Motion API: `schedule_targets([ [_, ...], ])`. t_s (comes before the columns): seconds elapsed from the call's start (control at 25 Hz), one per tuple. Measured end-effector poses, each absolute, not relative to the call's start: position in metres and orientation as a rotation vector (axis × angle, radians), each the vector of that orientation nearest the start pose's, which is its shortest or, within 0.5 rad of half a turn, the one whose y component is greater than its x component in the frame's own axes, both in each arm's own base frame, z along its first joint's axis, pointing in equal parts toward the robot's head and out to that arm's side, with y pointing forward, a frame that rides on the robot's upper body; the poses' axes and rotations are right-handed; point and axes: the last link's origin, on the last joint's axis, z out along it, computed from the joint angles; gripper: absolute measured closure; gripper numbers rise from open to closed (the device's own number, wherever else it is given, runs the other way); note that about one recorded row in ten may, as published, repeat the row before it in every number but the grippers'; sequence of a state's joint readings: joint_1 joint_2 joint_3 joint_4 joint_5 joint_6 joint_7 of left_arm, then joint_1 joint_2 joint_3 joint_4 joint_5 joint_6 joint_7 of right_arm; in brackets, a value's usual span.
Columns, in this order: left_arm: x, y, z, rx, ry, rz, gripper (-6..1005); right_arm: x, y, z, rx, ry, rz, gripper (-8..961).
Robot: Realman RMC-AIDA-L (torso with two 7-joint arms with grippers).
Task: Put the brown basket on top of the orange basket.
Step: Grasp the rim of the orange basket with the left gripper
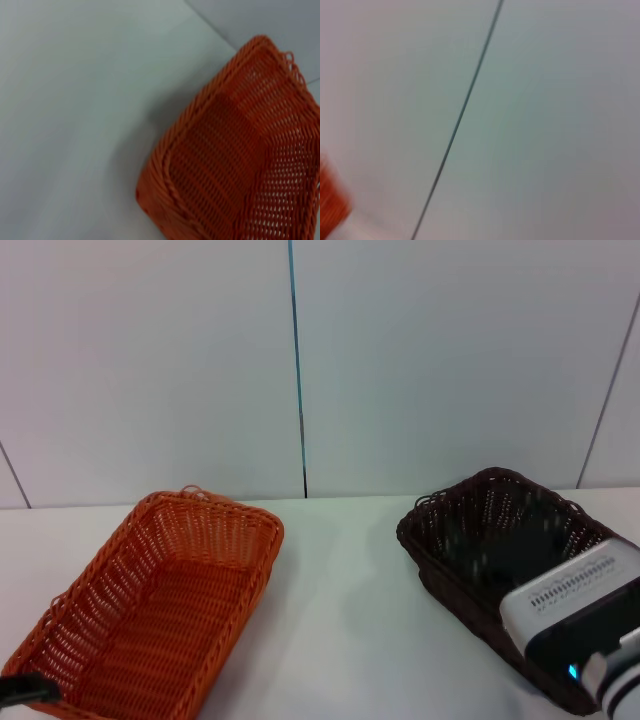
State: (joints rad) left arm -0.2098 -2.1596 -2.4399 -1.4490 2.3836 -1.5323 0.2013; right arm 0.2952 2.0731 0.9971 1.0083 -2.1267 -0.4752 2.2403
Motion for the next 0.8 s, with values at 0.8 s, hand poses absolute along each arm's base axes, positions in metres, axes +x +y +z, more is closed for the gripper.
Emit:
schedule_targets([
  [0.8, -0.313, 0.309, 0.059, -1.571, -2.181, -0.341, 234, 0.169, 0.353, -0.037, -0.042, 2.798, 2.182, 110],
])
